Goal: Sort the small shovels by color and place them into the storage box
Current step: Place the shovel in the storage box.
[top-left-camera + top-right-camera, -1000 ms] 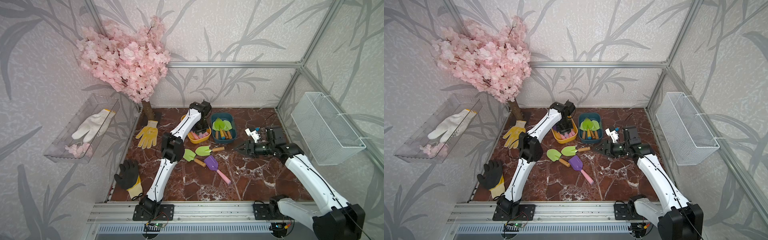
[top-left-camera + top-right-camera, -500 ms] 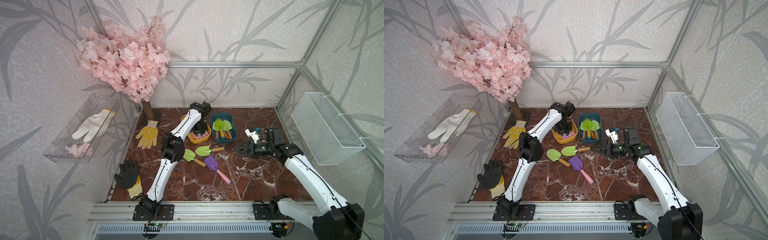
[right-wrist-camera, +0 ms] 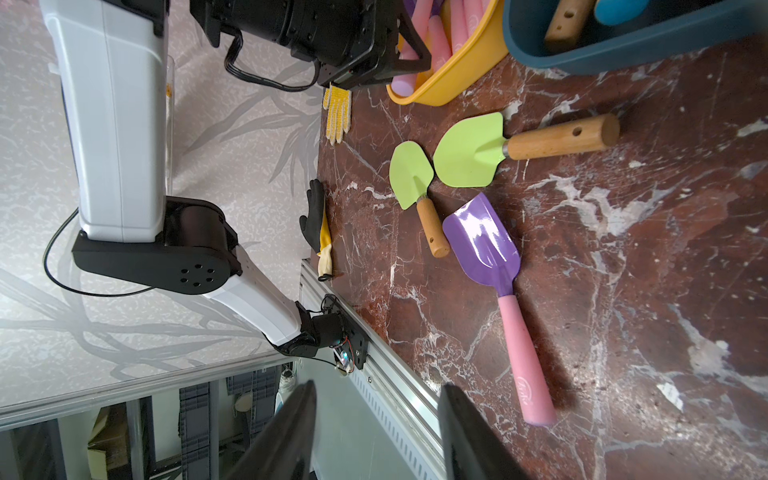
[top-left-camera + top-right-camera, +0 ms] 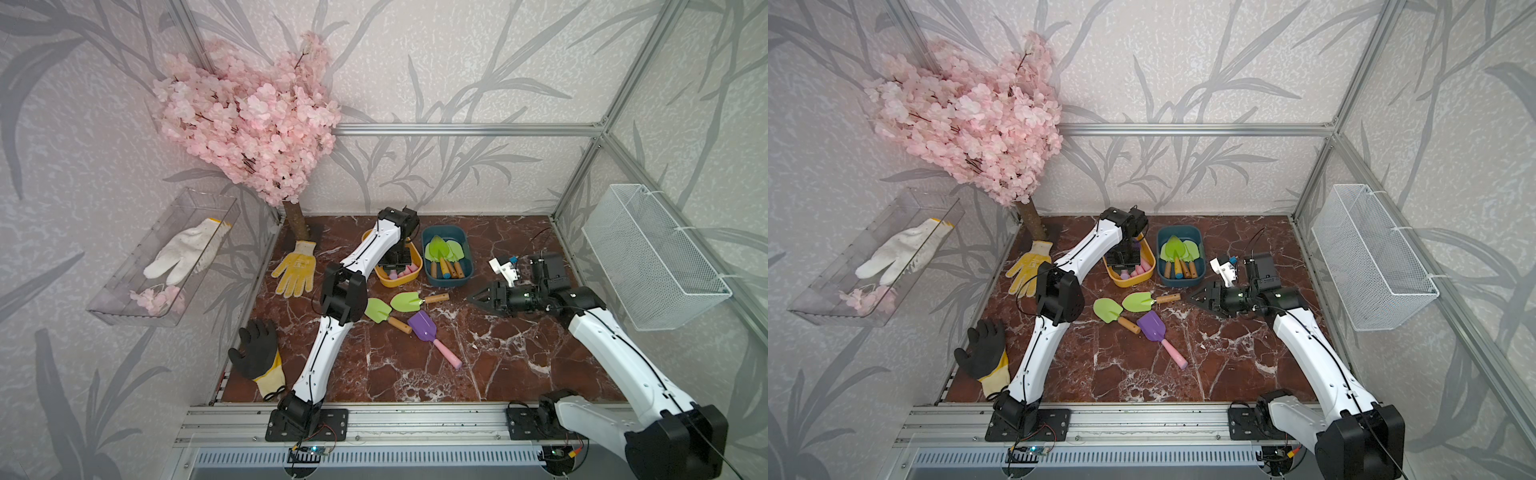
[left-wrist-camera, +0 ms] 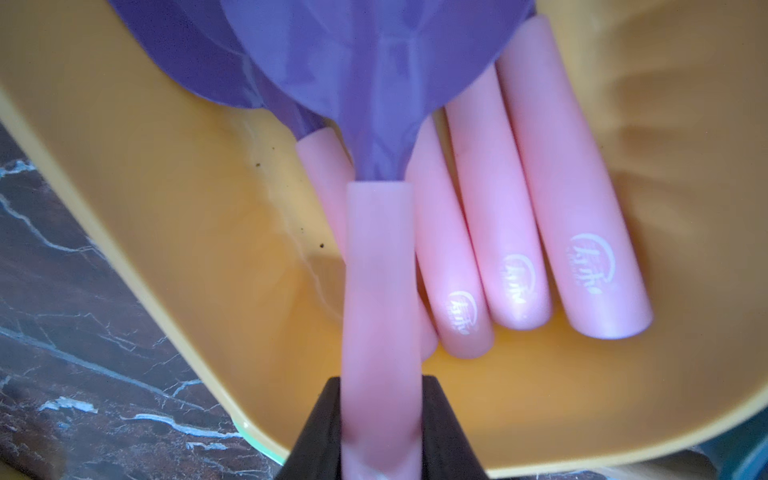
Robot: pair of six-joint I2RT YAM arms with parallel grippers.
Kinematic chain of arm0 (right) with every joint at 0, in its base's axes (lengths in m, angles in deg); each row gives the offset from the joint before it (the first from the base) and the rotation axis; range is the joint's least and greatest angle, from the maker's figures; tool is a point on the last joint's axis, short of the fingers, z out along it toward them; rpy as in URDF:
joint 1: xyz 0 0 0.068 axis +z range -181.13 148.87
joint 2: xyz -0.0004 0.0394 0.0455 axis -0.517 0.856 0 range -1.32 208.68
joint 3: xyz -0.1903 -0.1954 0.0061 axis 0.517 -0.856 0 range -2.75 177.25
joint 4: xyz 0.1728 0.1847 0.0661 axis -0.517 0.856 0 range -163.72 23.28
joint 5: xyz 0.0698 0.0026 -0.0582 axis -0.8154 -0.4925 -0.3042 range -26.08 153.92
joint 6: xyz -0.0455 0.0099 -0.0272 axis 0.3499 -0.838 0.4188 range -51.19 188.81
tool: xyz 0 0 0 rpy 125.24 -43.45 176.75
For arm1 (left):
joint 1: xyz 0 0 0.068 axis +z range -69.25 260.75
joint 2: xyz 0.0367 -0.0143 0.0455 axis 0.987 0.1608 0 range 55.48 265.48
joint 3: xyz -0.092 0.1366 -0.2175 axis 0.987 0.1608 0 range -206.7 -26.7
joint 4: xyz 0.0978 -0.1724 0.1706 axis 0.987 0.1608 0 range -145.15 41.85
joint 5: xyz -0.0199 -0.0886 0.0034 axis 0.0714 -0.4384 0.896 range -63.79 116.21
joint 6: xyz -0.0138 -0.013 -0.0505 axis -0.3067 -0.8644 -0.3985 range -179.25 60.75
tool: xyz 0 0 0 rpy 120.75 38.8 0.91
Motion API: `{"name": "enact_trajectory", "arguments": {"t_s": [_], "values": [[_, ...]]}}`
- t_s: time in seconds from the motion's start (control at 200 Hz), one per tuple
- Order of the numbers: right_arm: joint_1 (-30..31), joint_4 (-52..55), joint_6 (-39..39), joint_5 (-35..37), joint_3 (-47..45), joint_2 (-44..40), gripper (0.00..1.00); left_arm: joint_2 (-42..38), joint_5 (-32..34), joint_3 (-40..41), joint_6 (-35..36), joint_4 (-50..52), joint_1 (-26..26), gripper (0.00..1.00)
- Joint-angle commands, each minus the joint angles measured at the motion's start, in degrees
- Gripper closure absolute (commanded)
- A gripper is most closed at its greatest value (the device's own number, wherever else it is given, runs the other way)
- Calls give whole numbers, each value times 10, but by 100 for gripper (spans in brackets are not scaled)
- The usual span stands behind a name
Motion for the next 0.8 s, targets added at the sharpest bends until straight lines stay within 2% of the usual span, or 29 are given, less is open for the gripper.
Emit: {"name": "enact_trajectory", "arguments": {"t_s": [0.0,0.795], "values": [[1,-7,3,-7,1,0,48,-13,14,9,-5,-1,4,100],[1,-10,4,-9,-5,3,48,18,5,-8,15,-10,11,98]]}}
